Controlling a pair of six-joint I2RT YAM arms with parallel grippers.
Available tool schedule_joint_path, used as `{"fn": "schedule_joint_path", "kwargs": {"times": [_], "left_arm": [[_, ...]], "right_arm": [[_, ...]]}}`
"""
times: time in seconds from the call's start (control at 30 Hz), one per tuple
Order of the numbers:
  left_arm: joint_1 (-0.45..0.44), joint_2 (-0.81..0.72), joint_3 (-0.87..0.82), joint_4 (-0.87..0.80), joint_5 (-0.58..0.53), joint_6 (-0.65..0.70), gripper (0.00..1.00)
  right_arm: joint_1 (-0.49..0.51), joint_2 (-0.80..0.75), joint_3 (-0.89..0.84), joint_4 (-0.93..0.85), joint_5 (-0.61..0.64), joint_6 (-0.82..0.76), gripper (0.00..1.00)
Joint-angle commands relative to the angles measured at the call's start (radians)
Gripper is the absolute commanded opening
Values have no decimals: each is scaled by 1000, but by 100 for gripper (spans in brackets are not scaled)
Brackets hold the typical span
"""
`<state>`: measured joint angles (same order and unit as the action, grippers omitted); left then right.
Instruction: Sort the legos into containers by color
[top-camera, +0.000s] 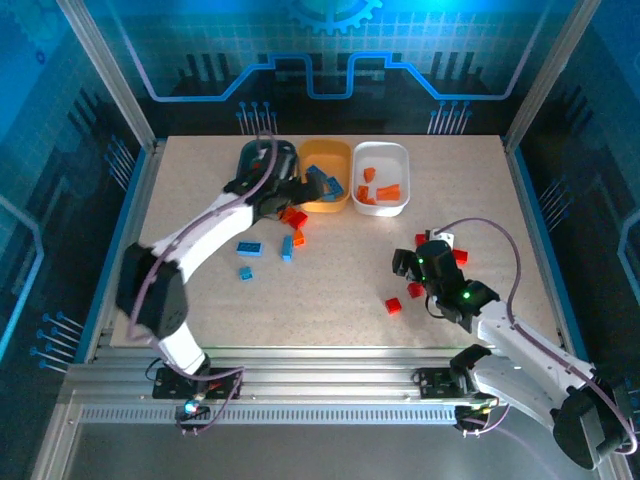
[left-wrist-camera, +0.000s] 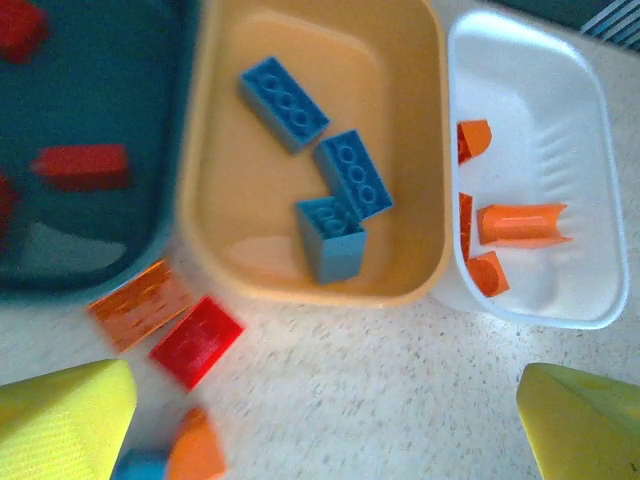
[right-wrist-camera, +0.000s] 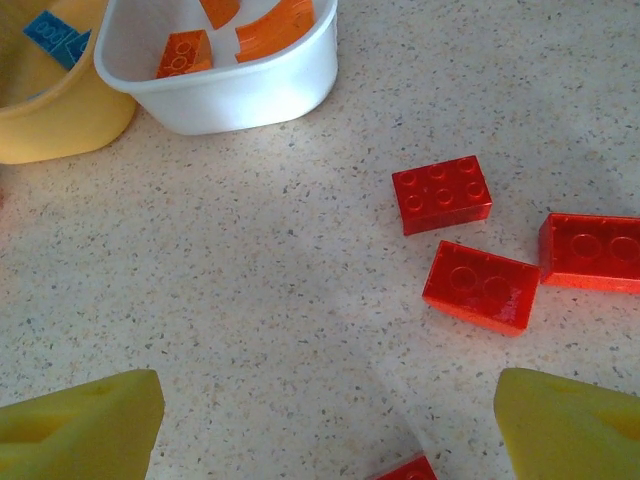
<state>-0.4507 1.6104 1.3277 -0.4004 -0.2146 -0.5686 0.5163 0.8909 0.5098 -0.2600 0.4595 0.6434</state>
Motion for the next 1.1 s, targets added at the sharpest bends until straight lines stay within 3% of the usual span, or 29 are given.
{"fn": "schedule_joint_path", "kwargs": {"times": [0.0,0.1,0.33,0.53,0.8,1.07], "left_arm": [[7,-116,-183,-81,-168,-105,99],[27,-207,-346,-135,-236,-159,99],[77,-288,-588,-117,-185,-247,90],[110,-230,-649,-5,-133,-225,82],[147,-87,-611,54,-57,-149,61],[147,-111,-624,42,-60,-134,41]], "right_arm": [[2,7,5,24,-9,-10,87],[4,3,6,25,-19,-8,87],[8,0,5,27,-27,-8,87],[13,19,9,34,-41,-8,86],[16,18,9,34,-34,-10,85],[19,27,11,37,-30,-11,85]]}}
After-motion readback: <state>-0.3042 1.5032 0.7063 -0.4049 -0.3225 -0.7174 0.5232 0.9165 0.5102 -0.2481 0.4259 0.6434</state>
